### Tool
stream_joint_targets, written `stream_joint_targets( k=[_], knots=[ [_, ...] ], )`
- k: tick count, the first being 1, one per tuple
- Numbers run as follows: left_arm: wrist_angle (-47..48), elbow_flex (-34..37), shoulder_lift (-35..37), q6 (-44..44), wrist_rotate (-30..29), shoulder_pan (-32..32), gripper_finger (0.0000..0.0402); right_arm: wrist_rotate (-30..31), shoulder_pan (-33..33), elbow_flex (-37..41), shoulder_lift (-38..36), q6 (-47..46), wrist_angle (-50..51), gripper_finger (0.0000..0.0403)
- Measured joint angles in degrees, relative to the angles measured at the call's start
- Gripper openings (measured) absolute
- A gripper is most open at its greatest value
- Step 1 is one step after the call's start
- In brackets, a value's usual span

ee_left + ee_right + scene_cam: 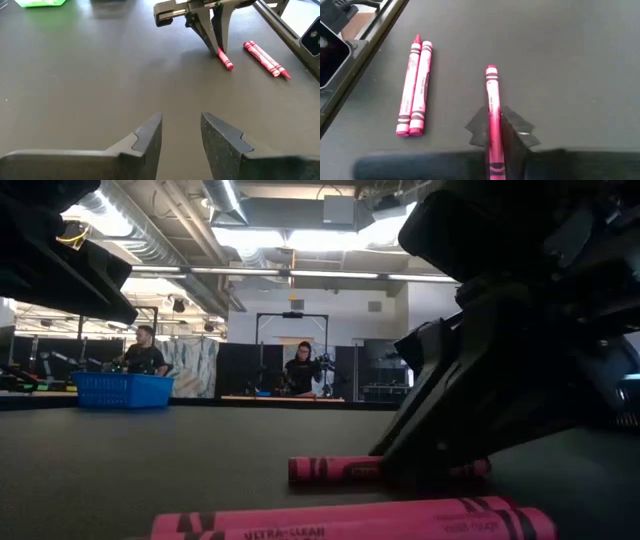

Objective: Sort crayons
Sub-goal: Put the red crayon into the blue bin

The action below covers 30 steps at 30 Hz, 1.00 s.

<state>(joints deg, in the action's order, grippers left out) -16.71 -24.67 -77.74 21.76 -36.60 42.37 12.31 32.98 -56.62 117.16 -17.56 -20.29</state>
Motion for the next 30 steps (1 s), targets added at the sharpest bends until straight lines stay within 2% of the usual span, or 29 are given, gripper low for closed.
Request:
stream_joint_targets(
  k=[3, 10, 17, 21, 26, 30],
  knots=[
    [0.0, 0.0, 0.0, 0.0, 0.0, 0.0, 0.0128, 0.2, 0.0, 0.0, 0.0, 0.5, 0.2, 0.0011],
    [-0.1, 0.0, 0.0, -1.3, 0.0, -0.3, 0.0128, 3.1, -0.1, -0.3, -1.1, 2.3, 1.2, 0.0037],
    [-1.1, -0.1, 0.0, -1.5, -5.0, -2.4, 0.0128, 5.1, -2.5, -3.2, -3.9, 4.9, 4.2, 0.0009],
    [-3.1, -0.1, 0.0, -3.3, -5.8, -3.9, 0.0140, 5.3, -5.1, -3.9, -3.9, 6.6, 4.2, 0.0009],
    [-4.0, -0.1, 0.0, -2.8, -1.3, -6.0, 0.0167, 9.7, -7.8, -4.1, -4.0, 8.6, 2.2, 0.0008],
    [-5.5, -0.2, -1.0, -3.9, 2.9, -6.7, 0.0171, 12.3, -9.2, -4.1, -2.9, 11.1, -4.8, 0.0005]
  ],
)
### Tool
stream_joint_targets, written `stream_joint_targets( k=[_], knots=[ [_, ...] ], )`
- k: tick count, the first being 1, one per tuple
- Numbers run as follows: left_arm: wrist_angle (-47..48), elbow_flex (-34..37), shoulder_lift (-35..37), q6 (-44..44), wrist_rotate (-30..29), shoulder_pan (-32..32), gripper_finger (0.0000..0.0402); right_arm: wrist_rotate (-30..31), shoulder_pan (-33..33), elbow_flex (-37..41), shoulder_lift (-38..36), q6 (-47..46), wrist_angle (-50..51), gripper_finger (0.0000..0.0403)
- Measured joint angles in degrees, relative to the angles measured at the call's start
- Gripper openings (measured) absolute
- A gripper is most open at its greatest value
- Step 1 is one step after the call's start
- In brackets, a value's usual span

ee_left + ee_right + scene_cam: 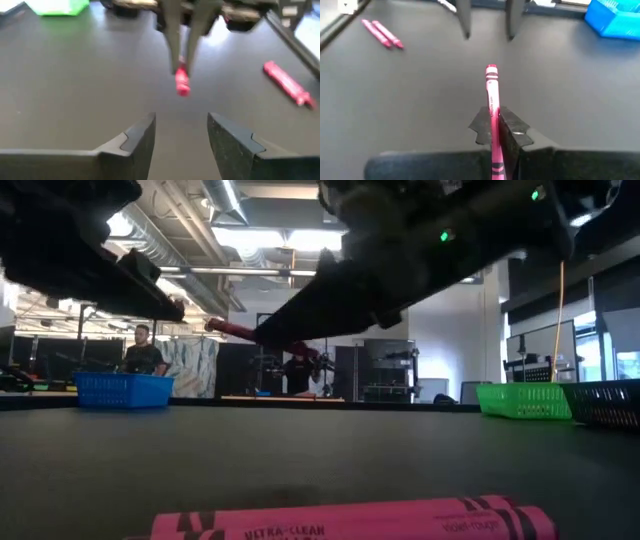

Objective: Sort crayons
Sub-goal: Put the red crayon into the blue bin

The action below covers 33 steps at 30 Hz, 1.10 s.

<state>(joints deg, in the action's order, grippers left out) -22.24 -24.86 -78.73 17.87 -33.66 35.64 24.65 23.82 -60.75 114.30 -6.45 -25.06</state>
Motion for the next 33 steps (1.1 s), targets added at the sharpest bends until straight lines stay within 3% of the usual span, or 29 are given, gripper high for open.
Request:
stream_joint_targets(
  k=[7, 15, 25, 28, 33],
  knots=[
    [-3.8, 0.0, -5.5, -2.7, 0.2, 0.0, 0.0170, 0.2, -0.3, 0.0, 3.3, 4.0, -10.3, 0.0005],
    [-10.4, 0.0, -8.3, -3.6, -0.6, -0.5, 0.0170, -0.7, -0.2, 0.0, 3.4, 4.4, -11.7, 0.0010],
    [-17.3, 0.0, -8.3, -6.2, 2.0, -1.7, 0.0169, -0.8, -0.2, 0.0, 3.4, 5.3, -13.9, 0.0011],
    [-19.1, 0.0, -8.3, -7.0, 5.1, -1.7, 0.0168, -0.3, -0.2, 0.0, 3.4, 5.5, -14.1, 0.0008],
    [-19.2, 0.0, -8.3, -7.0, 5.4, -1.7, 0.0144, -0.2, -0.2, 0.0, 3.4, 5.4, -14.1, 0.0010]
  ],
)
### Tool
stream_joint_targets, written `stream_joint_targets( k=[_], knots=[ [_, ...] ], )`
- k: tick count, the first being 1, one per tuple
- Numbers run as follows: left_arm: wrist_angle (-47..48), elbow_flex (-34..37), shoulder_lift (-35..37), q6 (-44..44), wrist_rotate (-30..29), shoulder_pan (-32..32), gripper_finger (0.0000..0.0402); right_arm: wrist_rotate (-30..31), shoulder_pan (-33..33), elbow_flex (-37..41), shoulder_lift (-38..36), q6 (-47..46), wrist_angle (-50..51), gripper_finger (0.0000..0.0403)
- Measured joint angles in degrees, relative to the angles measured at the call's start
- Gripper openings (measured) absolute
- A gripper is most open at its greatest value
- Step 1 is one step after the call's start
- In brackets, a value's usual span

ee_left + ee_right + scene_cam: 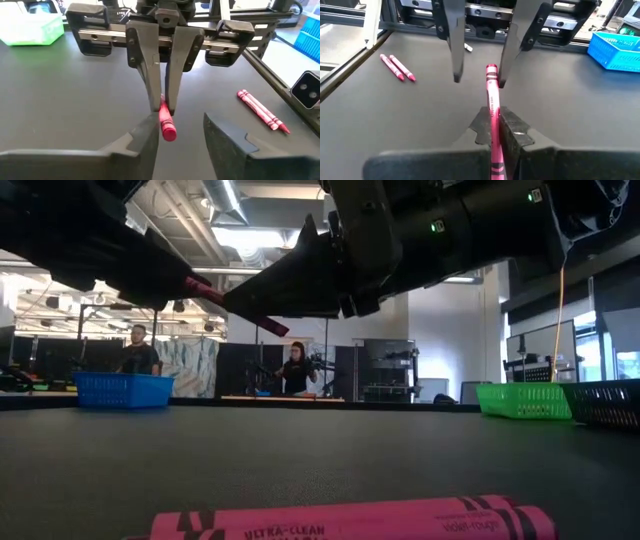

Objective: Sort crayons
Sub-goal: Put the red crayon into the blue bin

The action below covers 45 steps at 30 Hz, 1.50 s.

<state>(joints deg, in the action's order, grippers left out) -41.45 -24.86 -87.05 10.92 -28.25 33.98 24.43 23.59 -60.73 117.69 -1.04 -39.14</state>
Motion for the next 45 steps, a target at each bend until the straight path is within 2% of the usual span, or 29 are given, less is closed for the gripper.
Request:
stream_joint_targets(
  k=[8, 13, 18, 24, 29, 35, 38, 45],
  knots=[
    [0.7, 0.0, 0.0, 0.3, -0.2, -0.9, 0.0060, -0.1, 0.0, 0.0, 0.0, 0.0, -0.1, 0.0009],
    [0.9, 0.0, 0.0, 0.4, -0.2, -1.1, 0.0017, -0.4, 0.0, 0.0, 0.0, -0.2, -0.3, 0.0022],
    [0.9, 0.0, 0.0, 0.5, 0.0, -1.0, 0.0008, -2.0, 0.0, 0.0, 0.0, -1.8, -1.2, 0.0045],
    [4.6, 0.0, 2.4, 0.5, -1.9, -0.4, 0.0022, -2.1, 0.8, 0.0, -0.1, 1.3, -1.1, 0.0107],
    [17.0, 0.0, 9.8, 1.2, -6.9, 0.8, 0.0024, -1.2, 2.9, 0.0, -0.5, 5.2, -1.4, 0.0145],
    [36.1, 0.0, 22.0, 6.7, -21.4, 1.1, 0.0024, -0.4, 2.9, 0.0, -0.5, 4.4, -1.2, 0.0151],
    [42.8, 0.0, 27.2, 7.1, -26.5, -0.5, 0.0024, -0.4, 2.9, 0.0, -0.5, 4.1, -1.0, 0.0151],
    [55.5, -2.1, 34.7, 7.2, -28.6, -10.1, 0.0025, -0.4, 2.9, 0.0, -0.5, 3.0, -1.1, 0.0152]
  ],
)
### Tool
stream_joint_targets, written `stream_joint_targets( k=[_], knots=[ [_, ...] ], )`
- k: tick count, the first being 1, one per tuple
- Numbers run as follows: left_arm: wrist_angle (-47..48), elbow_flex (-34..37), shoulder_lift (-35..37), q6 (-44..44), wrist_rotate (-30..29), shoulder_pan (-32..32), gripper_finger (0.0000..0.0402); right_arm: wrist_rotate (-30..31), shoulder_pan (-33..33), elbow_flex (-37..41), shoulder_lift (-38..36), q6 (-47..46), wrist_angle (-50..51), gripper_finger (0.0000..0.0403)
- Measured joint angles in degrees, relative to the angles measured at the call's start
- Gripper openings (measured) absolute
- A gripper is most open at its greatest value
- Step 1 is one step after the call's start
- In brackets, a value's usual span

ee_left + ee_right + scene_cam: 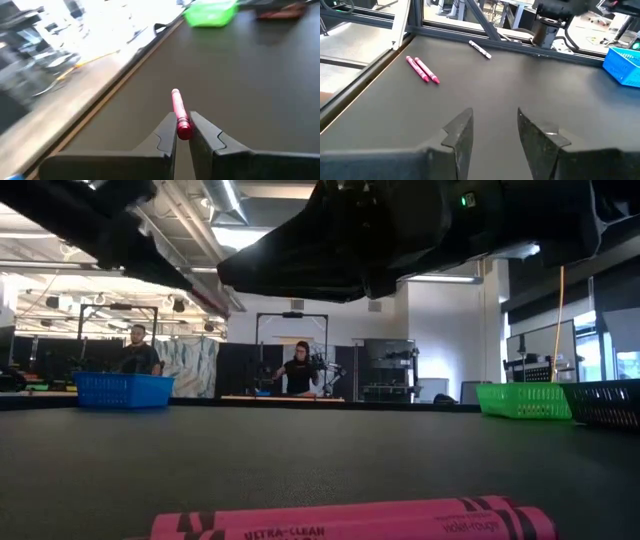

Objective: Sort crayons
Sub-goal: Put the red crayon into the blue bin

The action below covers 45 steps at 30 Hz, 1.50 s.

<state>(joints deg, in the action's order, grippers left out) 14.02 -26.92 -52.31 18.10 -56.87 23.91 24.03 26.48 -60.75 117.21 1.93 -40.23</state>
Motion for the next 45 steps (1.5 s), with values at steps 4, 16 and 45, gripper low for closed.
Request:
stream_joint_targets(
  k=[4, 16, 45],
  knots=[
    [11.6, -3.2, 0.3, 3.2, -0.5, -7.5, 0.0025, -0.1, -0.4, 0.0, 0.0, -0.5, 0.2, 0.0152],
    [26.4, -4.0, 0.2, 5.8, 2.5, -31.5, 0.0025, -0.7, -1.5, 0.0, 0.0, -4.3, 4.4, 0.0152],
    [22.3, -3.7, -10.5, -2.2, 8.8, -55.9, 0.0046, -0.7, -1.4, 0.0, 0.0, -4.6, 5.4, 0.0152]
  ],
)
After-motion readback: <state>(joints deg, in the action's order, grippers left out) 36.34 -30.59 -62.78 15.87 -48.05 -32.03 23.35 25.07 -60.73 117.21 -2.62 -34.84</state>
